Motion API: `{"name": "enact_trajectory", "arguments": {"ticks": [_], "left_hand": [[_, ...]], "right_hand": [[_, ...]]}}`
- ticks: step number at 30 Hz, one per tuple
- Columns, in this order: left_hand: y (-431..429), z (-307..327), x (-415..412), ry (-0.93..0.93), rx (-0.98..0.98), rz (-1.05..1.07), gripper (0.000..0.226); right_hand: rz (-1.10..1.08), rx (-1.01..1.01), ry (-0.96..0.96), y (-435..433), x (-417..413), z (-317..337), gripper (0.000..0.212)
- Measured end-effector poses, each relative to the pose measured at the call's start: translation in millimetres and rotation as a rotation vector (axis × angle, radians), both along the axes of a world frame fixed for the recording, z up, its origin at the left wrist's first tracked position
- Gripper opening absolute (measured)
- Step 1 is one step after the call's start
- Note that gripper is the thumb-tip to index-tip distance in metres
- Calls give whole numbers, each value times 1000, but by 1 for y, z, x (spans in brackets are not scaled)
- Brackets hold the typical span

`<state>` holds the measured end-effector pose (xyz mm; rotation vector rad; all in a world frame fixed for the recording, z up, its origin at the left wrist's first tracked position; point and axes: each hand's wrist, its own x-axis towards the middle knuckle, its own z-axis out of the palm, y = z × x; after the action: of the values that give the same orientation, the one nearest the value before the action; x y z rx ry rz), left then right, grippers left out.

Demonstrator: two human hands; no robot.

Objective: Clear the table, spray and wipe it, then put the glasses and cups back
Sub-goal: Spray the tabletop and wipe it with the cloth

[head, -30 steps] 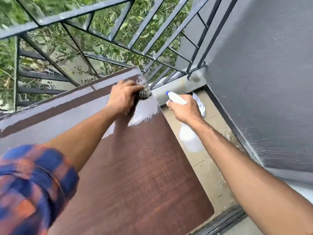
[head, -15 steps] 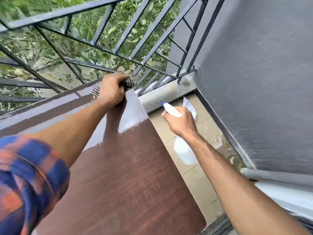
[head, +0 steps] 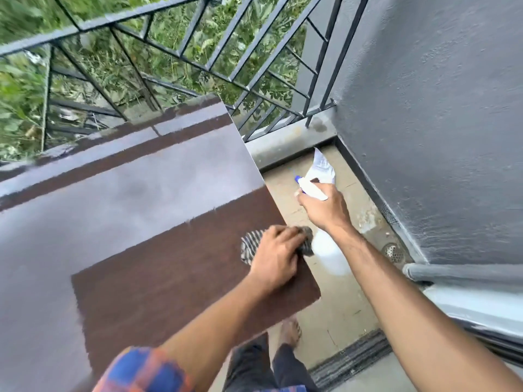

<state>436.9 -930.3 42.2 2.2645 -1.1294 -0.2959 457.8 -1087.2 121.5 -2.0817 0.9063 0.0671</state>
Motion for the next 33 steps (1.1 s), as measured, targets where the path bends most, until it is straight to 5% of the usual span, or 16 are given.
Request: {"name": "enact_trajectory", "arguments": {"ticks": [8,13,20,27,33], "left_hand": [[12,-5,-142,-29,-93,-49,43],[46,-4,-175,-43,-41,-143,42],[81,36,-107,-185,31,150,50],[187,16,-48,-123,240,526,49],[268,-4,-127,-209,94,194,46]], "right_hand": [[-74,34,107,8,-122,-12,23],[-134,83,145,7,-173,-16,36],[-154,60,101,17,-185,-8,25],[-124,20,108,61,-181,7,29],[-62,39,116,139,-205,5,29]]}}
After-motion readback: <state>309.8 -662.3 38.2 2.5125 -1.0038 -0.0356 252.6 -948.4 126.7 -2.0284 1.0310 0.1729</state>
